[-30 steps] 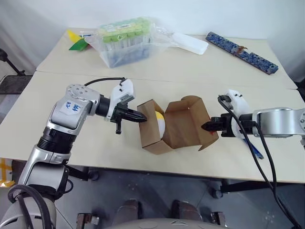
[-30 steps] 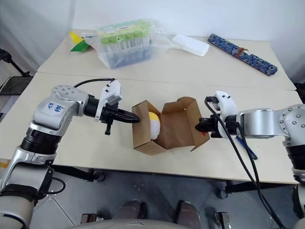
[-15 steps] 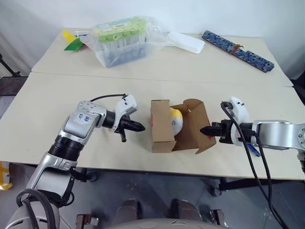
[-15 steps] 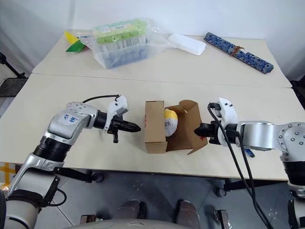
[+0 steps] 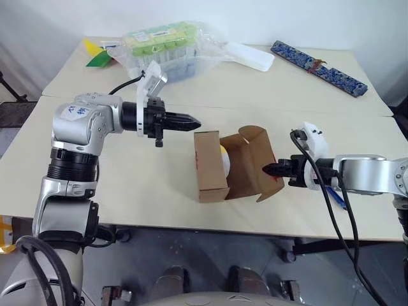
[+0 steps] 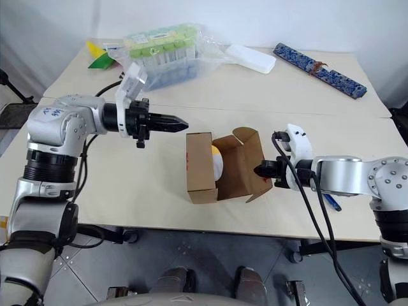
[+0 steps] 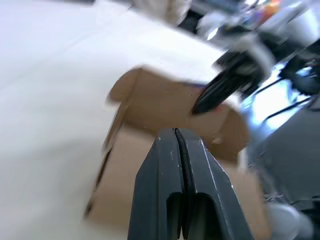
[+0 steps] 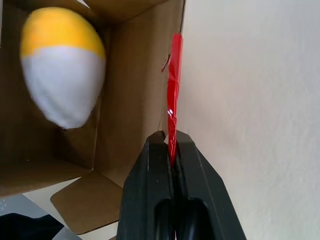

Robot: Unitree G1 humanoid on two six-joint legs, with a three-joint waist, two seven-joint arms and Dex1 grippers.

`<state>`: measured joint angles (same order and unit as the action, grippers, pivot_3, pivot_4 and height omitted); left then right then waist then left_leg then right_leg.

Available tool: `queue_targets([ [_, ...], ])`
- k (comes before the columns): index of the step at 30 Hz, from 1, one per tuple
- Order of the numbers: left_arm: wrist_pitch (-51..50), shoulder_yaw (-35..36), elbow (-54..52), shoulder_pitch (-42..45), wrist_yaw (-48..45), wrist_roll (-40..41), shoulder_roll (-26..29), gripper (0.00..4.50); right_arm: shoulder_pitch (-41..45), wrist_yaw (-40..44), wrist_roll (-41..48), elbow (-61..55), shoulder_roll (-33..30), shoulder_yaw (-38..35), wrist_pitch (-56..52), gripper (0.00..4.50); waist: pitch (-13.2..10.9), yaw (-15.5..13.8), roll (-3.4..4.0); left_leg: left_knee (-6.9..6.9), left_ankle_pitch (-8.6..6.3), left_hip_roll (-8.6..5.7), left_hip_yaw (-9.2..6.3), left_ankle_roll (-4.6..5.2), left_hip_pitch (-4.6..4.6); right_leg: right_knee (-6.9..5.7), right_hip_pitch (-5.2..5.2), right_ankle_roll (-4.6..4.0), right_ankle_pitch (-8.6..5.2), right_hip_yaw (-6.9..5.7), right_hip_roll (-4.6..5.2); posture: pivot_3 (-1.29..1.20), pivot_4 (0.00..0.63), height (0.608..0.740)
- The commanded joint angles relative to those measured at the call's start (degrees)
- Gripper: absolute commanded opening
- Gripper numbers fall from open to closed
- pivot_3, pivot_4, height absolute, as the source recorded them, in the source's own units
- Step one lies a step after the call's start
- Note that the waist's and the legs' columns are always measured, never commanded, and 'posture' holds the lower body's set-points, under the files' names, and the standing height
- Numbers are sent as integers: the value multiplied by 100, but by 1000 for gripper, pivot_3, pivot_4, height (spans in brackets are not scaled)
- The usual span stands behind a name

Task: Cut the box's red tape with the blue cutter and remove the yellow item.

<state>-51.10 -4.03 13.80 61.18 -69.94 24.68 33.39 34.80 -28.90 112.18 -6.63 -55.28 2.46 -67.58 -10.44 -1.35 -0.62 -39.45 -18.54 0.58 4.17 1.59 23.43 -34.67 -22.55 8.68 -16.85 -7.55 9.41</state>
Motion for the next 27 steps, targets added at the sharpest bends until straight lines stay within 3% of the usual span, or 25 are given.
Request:
queue_targets([
  [1, 134, -578, -513, -224, -270, -91, 68, 0, 128, 29, 82, -82, -103, -36, -11, 26, 0, 1, 0, 2, 0, 0, 1, 0, -2, -1, 0, 0, 0, 0, 0, 0, 150, 740],
  [5, 638, -1249, -522, -380, -392, -625, 284, 0, 164, 34, 82, -62, -127, -10, -19, 26, 0, 6, 0, 6, 1, -2, 12, -1, -9, -2, -1, -1, 0, 6, -1, 0, 150, 740],
  [15, 1512, -1877, 15, -132, -726, -1404, 363, 0, 169, 64, 82, -69, -167, 35, -19, 26, 0, -6, 0, 4, 1, -2, 17, -1, -9, 0, -2, -3, 1, 10, -2, 0, 150, 740],
  [18, 1902, -2273, 115, -151, -859, -1938, 616, 0, 209, 87, 82, -99, -188, 64, -62, 26, 0, -4, 1, 5, 1, -2, 18, -1, -12, -2, -1, -3, 1, 10, -3, 0, 150, 740],
  [27, 2080, -2445, -125, -476, -887, -2495, 983, 0, 407, 256, 82, -422, -326, 158, -215, 26, 16, -36, 28, -22, 3, 8, 29, 5, -27, -12, 14, -11, 6, 30, -1, 0, 150, 740],
])
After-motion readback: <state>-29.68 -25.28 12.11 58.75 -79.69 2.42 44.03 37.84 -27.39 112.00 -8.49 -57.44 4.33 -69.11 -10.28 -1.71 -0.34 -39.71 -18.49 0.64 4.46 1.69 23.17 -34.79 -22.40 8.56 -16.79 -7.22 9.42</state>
